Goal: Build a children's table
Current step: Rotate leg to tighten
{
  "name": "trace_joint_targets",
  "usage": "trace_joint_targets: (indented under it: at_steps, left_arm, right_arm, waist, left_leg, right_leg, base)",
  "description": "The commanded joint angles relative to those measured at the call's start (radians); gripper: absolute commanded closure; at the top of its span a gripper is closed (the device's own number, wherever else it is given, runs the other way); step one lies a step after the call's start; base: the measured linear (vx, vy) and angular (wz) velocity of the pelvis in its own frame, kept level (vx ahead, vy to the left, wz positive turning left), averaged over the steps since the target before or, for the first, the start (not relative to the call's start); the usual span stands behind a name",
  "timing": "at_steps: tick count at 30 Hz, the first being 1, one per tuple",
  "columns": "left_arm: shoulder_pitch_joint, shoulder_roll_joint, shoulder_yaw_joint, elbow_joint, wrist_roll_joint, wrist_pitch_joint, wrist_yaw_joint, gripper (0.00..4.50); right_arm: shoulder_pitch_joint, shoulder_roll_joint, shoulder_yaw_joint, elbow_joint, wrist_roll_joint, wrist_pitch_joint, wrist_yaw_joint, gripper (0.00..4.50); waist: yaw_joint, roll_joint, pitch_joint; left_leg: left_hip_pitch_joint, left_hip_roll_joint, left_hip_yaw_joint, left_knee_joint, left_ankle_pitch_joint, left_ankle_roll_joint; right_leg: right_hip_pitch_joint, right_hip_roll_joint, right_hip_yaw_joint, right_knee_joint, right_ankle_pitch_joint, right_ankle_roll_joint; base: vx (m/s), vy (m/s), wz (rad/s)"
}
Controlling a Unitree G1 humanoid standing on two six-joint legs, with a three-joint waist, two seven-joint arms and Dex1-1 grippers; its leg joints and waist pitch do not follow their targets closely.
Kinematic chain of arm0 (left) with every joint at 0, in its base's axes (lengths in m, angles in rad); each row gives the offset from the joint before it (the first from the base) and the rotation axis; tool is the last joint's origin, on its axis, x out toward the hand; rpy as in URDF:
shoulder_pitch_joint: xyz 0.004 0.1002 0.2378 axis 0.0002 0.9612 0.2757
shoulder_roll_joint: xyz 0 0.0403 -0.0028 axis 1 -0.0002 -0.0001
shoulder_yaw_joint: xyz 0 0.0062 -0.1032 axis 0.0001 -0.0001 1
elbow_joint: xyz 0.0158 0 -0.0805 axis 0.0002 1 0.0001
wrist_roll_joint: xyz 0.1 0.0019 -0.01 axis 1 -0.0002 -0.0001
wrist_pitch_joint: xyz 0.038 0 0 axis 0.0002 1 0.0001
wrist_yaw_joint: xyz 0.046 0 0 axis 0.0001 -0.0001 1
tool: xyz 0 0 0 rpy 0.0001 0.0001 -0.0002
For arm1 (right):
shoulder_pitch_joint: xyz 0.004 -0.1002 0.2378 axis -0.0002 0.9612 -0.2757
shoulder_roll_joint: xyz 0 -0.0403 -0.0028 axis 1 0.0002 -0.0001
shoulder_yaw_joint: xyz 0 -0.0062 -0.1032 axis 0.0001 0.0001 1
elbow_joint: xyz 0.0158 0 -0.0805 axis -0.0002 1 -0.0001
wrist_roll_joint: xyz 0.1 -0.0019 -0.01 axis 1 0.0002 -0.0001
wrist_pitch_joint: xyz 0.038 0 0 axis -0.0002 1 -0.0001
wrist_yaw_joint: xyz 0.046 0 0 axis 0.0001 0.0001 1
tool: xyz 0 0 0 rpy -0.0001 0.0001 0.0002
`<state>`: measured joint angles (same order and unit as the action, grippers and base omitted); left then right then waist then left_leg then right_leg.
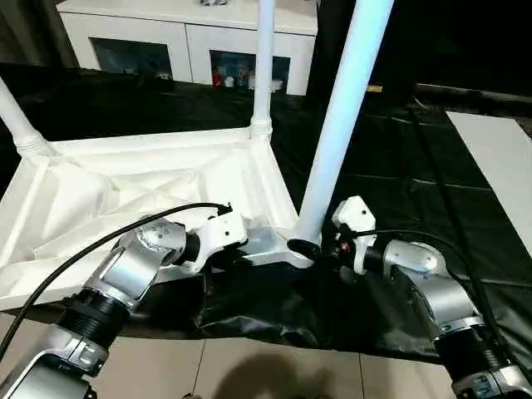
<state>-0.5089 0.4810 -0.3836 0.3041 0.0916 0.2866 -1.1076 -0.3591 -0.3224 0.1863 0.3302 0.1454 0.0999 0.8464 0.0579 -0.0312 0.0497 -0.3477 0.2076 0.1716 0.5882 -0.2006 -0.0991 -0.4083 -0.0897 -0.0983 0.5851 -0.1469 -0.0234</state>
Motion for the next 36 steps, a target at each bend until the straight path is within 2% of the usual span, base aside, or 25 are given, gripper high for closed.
trace_joint_targets:
  at_steps: [1,7,9,10,12,13,14,15,16,17,18,20,21,22,23,24,25,26,27,28,29,30,31,32,36]
  left_arm:
    - [0.01,0.006,-0.022,0.011,0.009,-0.005,-0.005,4.5]
    - [0.004,-0.03,-0.001,0.036,0.012,0.022,0.059,4.5]
    - [-0.001,-0.046,0.008,0.046,0.011,0.029,0.084,4.5]
    - [-0.016,-0.08,0.026,0.069,0.008,0.045,0.13,4.5]
    - [-0.016,-0.08,0.026,0.069,0.008,0.045,0.13,4.5]
    - [-0.041,-0.124,0.04,0.105,0.009,0.061,0.187,4.5]
    - [-0.072,-0.168,0.048,0.149,0.02,0.071,0.252,4.5]
    - [-0.109,-0.23,0.064,0.197,0.025,0.091,0.336,4.5]
    - [-0.12,-0.246,0.069,0.21,0.026,0.096,0.359,4.5]
    - [-0.152,-0.306,0.077,0.243,0.032,0.118,0.432,4.5]
    - [-0.152,-0.306,0.077,0.243,0.032,0.118,0.432,4.5]
    - [-0.162,-0.328,0.078,0.249,0.033,0.127,0.454,4.5]
    - [-0.162,-0.328,0.078,0.249,0.033,0.127,0.454,4.5]
    - [-0.175,-0.37,0.076,0.257,0.031,0.13,0.478,4.5]
    - [-0.189,-0.451,0.054,0.269,0.027,0.084,0.49,4.5]
    - [-0.191,-0.468,0.048,0.271,0.027,0.067,0.49,4.5]
    - [-0.189,-0.474,0.042,0.269,0.028,0.059,0.486,4.5]
    - [-0.189,-0.474,0.042,0.269,0.028,0.059,0.486,4.5]
    - [-0.191,-0.475,0.041,0.273,0.028,0.06,0.486,4.5]
    - [-0.19,-0.469,0.043,0.277,0.029,0.059,0.486,4.5]
    - [-0.189,-0.464,0.046,0.281,0.03,0.059,0.486,4.5]
    - [-0.195,-0.457,0.051,0.298,0.034,0.052,0.492,4.5]
    - [-0.199,-0.451,0.055,0.31,0.037,0.046,0.496,4.5]
    - [-0.202,-0.443,0.061,0.315,0.038,0.048,0.5,4.5]
    - [-0.201,-0.399,0.08,0.325,0.047,0.038,0.488,4.5]
  right_arm:
    - [-0.007,-0.009,0.017,0.027,-0.019,-0.003,0.018,1.99]
    - [-0.009,0.02,0.006,0.091,-0.051,0.026,-0.081,1.99]
    - [-0.013,0.033,-0.002,0.109,-0.06,0.036,-0.121,1.99]
    - [-0.021,0.068,-0.028,0.139,-0.062,0.054,-0.206,1.99]
    - [-0.021,0.068,-0.028,0.139,-0.062,0.054,-0.206,1.99]
    - [-0.033,0.121,-0.07,0.176,-0.055,0.076,-0.322,1.99]
    - [-0.048,0.173,-0.106,0.211,-0.046,0.097,-0.43,1.99]
    - [-0.07,0.238,-0.154,0.258,-0.028,0.112,-0.56,1.99]
    - [-0.077,0.254,-0.167,0.271,-0.022,0.115,-0.594,1.99]
    - [-0.103,0.315,-0.213,0.319,0.005,0.117,-0.711,1.99]
    - [-0.103,0.315,-0.213,0.319,0.005,0.117,-0.711,1.99]
    - [-0.113,0.336,-0.231,0.336,0.017,0.115,-0.751,1.99]
    - [-0.113,0.336,-0.231,0.336,0.017,0.115,-0.751,1.99]
    - [-0.136,0.367,-0.254,0.374,0.034,0.1,-0.804,1.99]
    - [-0.186,0.425,-0.263,0.443,0.068,0.068,-0.79,1.99]
    - [-0.197,0.437,-0.26,0.455,0.074,0.061,-0.775,1.99]
    - [-0.198,0.445,-0.256,0.445,0.091,0.054,-0.724,1.99]
    - [-0.198,0.445,-0.256,0.445,0.091,0.054,-0.724,1.99]
    - [-0.198,0.451,-0.259,0.434,0.098,0.051,-0.7,1.99]
    - [-0.192,0.447,-0.246,0.414,0.089,0.04,-0.668,1.99]
    - [-0.188,0.443,-0.236,0.399,0.077,0.033,-0.652,1.57]
    - [-0.19,0.442,-0.24,0.394,0.068,0.024,-0.656,1.46]
    - [-0.191,0.441,-0.244,0.391,0.061,0.016,-0.662,1.46]
    - [-0.191,0.436,-0.248,0.387,0.058,0.011,-0.673,1.24]
    - [-0.181,0.39,-0.244,0.341,0.036,-0.014,-0.65,0.91]
  waist:
    - [0.004,0.005,-0.066]
    - [0.001,0.005,-0.063]
    - [-0.003,0.005,-0.061]
    - [-0.006,0.004,-0.057]
    - [-0.007,0.005,-0.054]
    - [-0.01,-0.001,-0.053]
    - [-0.012,-0.001,-0.052]
    - [-0.014,-0.002,-0.053]
    - [-0.019,0.001,-0.055]
    - [-0.02,0.003,-0.058]
    - [-0.021,0.006,-0.057]
    - [-0.023,0.004,-0.056]
    - [-0.022,0.005,-0.056]
    - [-0.021,0.009,-0.056]
    - [-0.026,0.005,-0.056]
    - [-0.027,0.004,-0.056]
    - [-0.027,0.003,-0.057]
    - [-0.024,0.005,-0.06]
    - [-0.022,0.007,-0.062]
    - [-0.021,0.008,-0.064]
    - [-0.02,0.009,-0.064]
    - [-0.018,0.007,-0.062]
    - [-0.017,0.006,-0.064]
    - [-0.017,0.003,-0.065]
    - [-0.013,0.004,-0.064]
  left_leg:
    - [-0.004,0.021,0.0,-0.069,-0.156,0.049]
    - [-0.004,0.02,0.0,-0.07,-0.174,0.043]
    - [-0.001,0.017,-0.001,-0.072,-0.219,0.029]
    - [0.002,0.017,-0.001,-0.073,-0.244,0.026]
    - [0.005,0.014,-0.004,-0.073,-0.278,0.018]
    - [0.01,0.011,-0.005,-0.071,-0.294,0.015]
    - [0.013,0.006,-0.007,-0.069,-0.311,0.01]
    - [0.014,0.004,-0.007,-0.068,-0.31,0.007]
    - [0.017,0.004,-0.01,-0.067,-0.317,-0.002]
    - [0.021,0.004,-0.011,-0.067,-0.319,-0.003]
    - [0.024,0.006,-0.012,-0.068,-0.338,-0.001]
    - [0.017,0.007,-0.014,-0.072,-0.36,0.011]
    - [0.019,0.006,-0.013,-0.07,-0.365,0.014]
    - [0.02,0.003,-0.013,-0.071,-0.37,0.018]
    - [0.021,0.0,-0.01,-0.066,-0.38,0.02]
    - [0.027,-0.002,-0.01,-0.064,-0.393,0.022]
    - [0.021,-0.003,-0.013,-0.064,-0.388,0.026]
    - [0.015,0.004,-0.015,-0.07,-0.367,0.032]
    - [0.013,0.007,-0.015,-0.072,-0.354,0.033]
    - [0.009,0.011,-0.015,-0.076,-0.334,0.036]
    - [0.007,0.012,-0.014,-0.077,-0.325,0.037]
    - [0.008,0.013,-0.012,-0.078,-0.323,0.038]
    - [0.008,0.011,-0.01,-0.077,-0.321,0.042]
    - [0.001,0.011,-0.011,-0.078,-0.302,0.046]
    - [-0.002,0.011,-0.008,-0.078,-0.271,0.053]
  right_leg:
    - [0.06,-0.052,0.05,-0.055,-0.269,-0.18]
    - [0.057,-0.052,0.049,-0.06,-0.304,-0.173]
    - [0.054,-0.051,0.047,-0.07,-0.388,-0.147]
    - [0.051,-0.053,0.046,-0.078,-0.44,-0.134]
    - [0.048,-0.054,0.042,-0.087,-0.513,-0.107]
    - [0.043,-0.054,0.039,-0.096,-0.575,-0.079]
    - [0.041,-0.055,0.033,-0.106,-0.63,-0.054]
    - [0.041,-0.055,0.031,-0.109,-0.642,-0.044]
    - [0.037,-0.053,0.025,-0.114,-0.659,-0.032]
    - [0.035,-0.054,0.025,-0.113,-0.639,-0.033]
    - [0.034,-0.052,0.02,-0.114,-0.625,-0.035]
    - [0.038,-0.052,0.018,-0.116,-0.612,-0.026]
    - [0.035,-0.051,0.018,-0.118,-0.614,-0.024]
    - [0.034,-0.053,0.018,-0.12,-0.623,-0.019]
    - [0.028,-0.052,0.015,-0.125,-0.643,-0.013]
    - [0.026,-0.052,0.011,-0.13,-0.661,-0.004]
    - [0.034,-0.05,0.005,-0.131,-0.663,0.006]
    - [0.039,-0.054,0.009,-0.128,-0.623,-0.003]
    - [0.041,-0.056,0.012,-0.123,-0.593,-0.015]
    - [0.043,-0.056,0.016,-0.116,-0.542,-0.036]
    - [0.045,-0.056,0.018,-0.112,-0.52,-0.046]
    - [0.042,-0.056,0.021,-0.11,-0.503,-0.059]
    - [0.042,-0.056,0.022,-0.109,-0.5,-0.068]
    - [0.049,-0.058,0.023,-0.104,-0.492,-0.071]
    - [0.048,-0.06,0.025,-0.105,-0.498,-0.075]
  base:
    - [0.0,0.0,0.0]
    - [0.0,0.0,0.0]
    - [0.0,0.0,0.0]
    - [0.0,0.0,0.0]
    - [0.0,0.0,0.0]
    - [0.0,0.0,0.0]
    - [0.0,0.0,0.0]
    - [0.0,0.0,0.0]
    - [0.0,0.0,0.0]
    - [0.0,0.0,0.0]
    - [0.0,0.0,0.0]
    - [0.0,0.0,0.0]
    - [0.0,0.0,0.0]
    - [0.0,0.0,0.0]
    - [0.0,0.0,0.0]
    - [0.0,0.0,0.0]
    - [0.0,0.0,0.0]
    - [0.0,0.0,0.0]
    - [0.0,0.0,0.0]
    - [0.0,0.0,0.0]
    - [0.0,0.0,0.0]
    - [0.0,0.0,0.0]
    - [0.0,0.0,0.0]
    - [0.0,0.0,0.0]
    - [0.0,0.0,0.0]
